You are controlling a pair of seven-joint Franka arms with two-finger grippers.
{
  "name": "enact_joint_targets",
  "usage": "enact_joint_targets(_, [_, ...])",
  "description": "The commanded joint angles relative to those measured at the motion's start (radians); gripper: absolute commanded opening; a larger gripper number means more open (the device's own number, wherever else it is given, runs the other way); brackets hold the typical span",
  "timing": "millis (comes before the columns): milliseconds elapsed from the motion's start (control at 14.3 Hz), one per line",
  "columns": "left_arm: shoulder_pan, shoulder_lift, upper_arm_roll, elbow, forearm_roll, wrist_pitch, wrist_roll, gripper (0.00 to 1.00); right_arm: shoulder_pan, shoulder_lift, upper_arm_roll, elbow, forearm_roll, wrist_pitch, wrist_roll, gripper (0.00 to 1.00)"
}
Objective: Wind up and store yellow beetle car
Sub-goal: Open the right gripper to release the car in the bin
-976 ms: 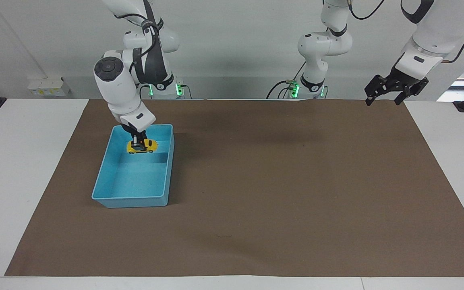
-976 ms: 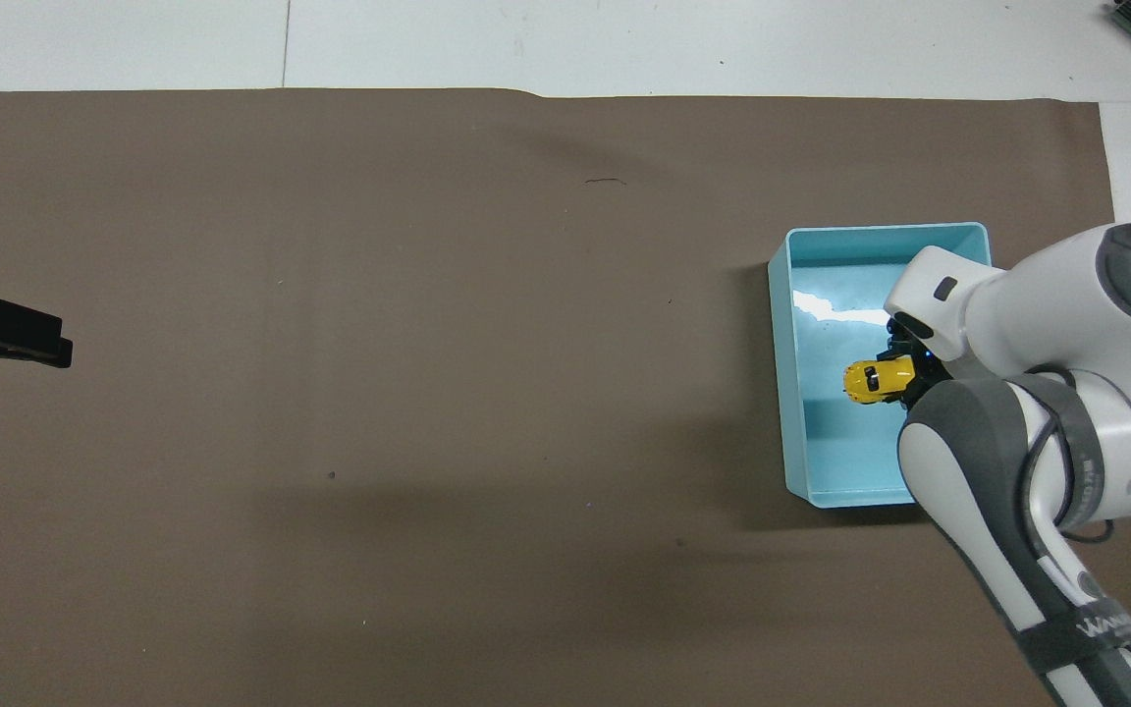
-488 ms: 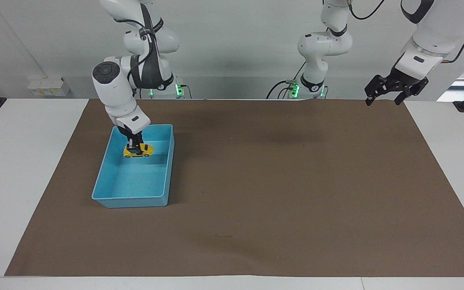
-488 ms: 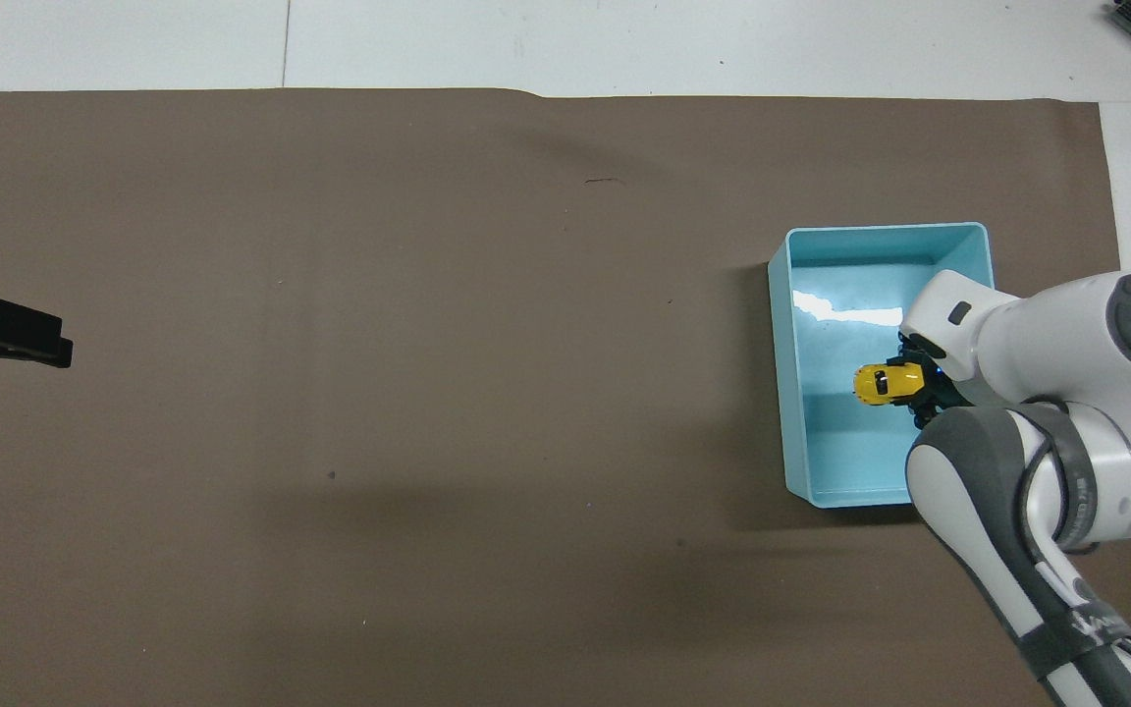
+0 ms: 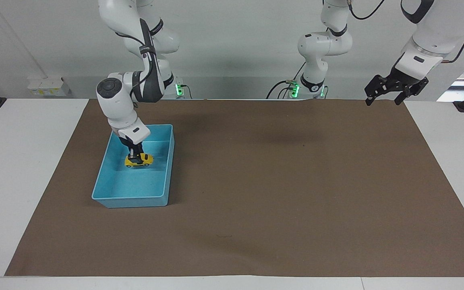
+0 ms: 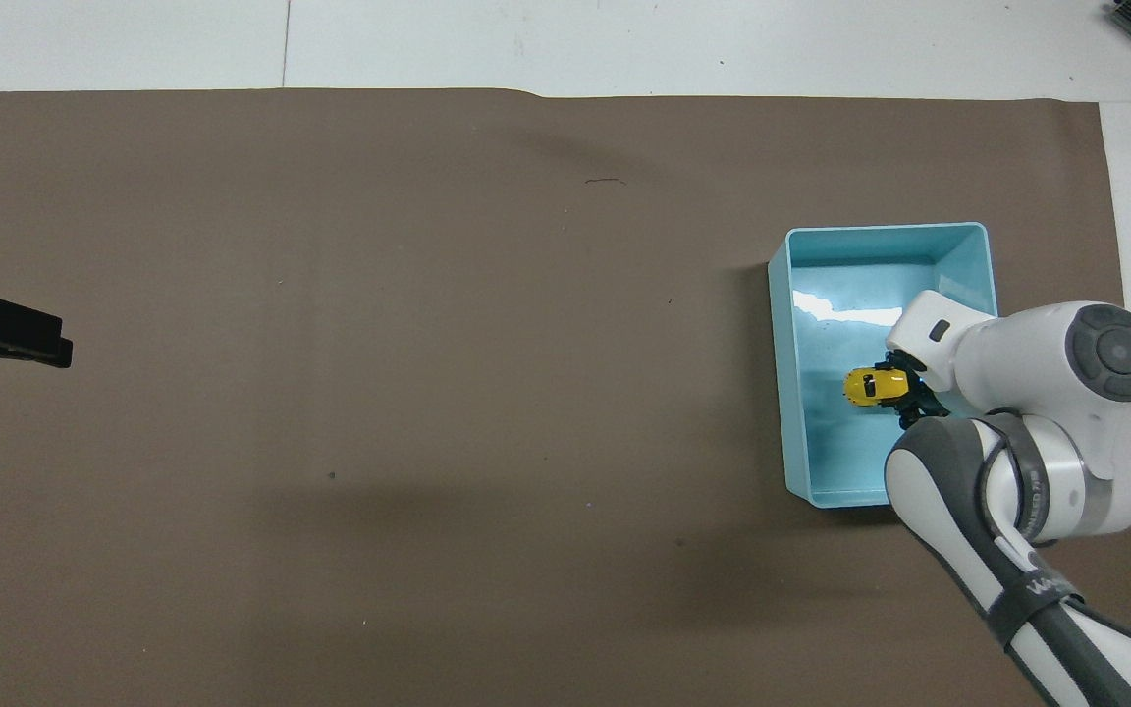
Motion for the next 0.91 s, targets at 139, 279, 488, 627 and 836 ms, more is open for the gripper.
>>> enact_joint_targets(139, [0.013, 0.008, -0.008, 0.018, 0.012, -0.022, 0.013, 1.00, -0.006, 0.051, 0.006, -0.007, -0.011, 0.074, -0.015, 0.10])
enact_joint_targets(279, [0.013, 0.008, -0.008, 0.018, 0.012, -0.022, 0.013, 1.00, -0.006, 0.071, 0.006, -0.019, -0.011, 0.111, -0.015, 0.15])
enact_joint_targets(488, [0.013, 0.008, -0.008, 0.018, 0.012, -0.022, 0.013, 1.00, 0.009, 0.076, 0.006, -0.021, -0.010, 0.122, 0.004, 0.39])
enact_joint_targets(627, [0.013, 0.008, -0.008, 0.018, 0.012, -0.022, 0.013, 1.00, 0.012, 0.078, 0.006, -0.016, -0.008, 0.113, 0.031, 1.00])
enact_joint_targets(836, [0.013, 0.008, -0.008, 0.018, 0.012, -0.022, 0.013, 1.00, 0.017, 0.059, 0.015, 0.026, 0.006, 0.050, 0.050, 1.00])
